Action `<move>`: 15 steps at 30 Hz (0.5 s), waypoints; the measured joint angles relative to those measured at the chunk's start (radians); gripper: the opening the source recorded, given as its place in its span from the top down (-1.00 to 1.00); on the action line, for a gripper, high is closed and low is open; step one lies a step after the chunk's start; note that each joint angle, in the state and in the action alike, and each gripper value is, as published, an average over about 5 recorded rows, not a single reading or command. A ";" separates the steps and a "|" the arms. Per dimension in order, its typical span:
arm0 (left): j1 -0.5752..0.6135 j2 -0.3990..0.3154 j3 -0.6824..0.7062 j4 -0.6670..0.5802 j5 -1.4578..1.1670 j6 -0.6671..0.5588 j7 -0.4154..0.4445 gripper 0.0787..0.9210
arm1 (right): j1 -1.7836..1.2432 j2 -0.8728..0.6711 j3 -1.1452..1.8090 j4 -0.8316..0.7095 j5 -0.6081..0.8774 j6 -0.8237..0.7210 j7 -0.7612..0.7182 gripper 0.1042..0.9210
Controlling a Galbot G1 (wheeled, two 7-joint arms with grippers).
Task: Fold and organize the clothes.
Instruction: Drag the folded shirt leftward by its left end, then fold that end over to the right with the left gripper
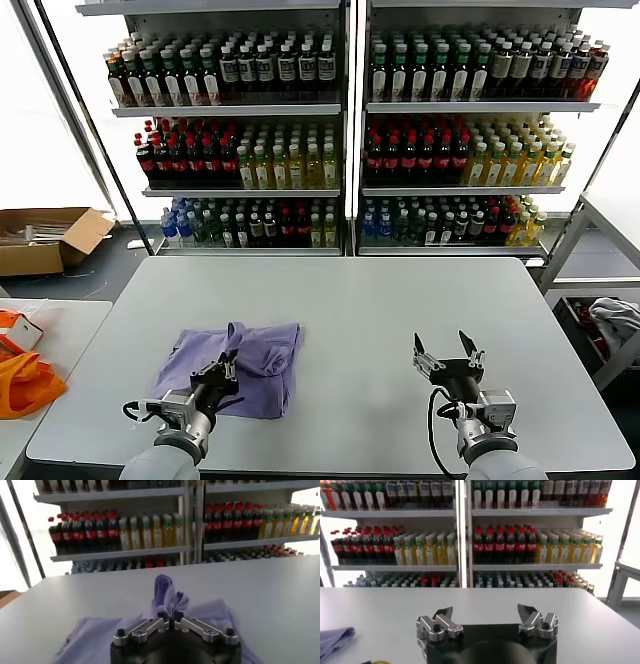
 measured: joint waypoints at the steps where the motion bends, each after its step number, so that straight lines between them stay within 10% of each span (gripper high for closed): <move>1: -0.004 -0.001 0.005 0.000 0.001 0.001 0.001 0.94 | -0.002 0.002 -0.001 0.001 -0.002 0.001 0.000 -0.76; 15: -0.059 -0.028 0.077 0.033 0.009 0.011 0.007 0.94 | -0.019 0.015 -0.002 0.007 -0.016 0.003 0.000 -0.76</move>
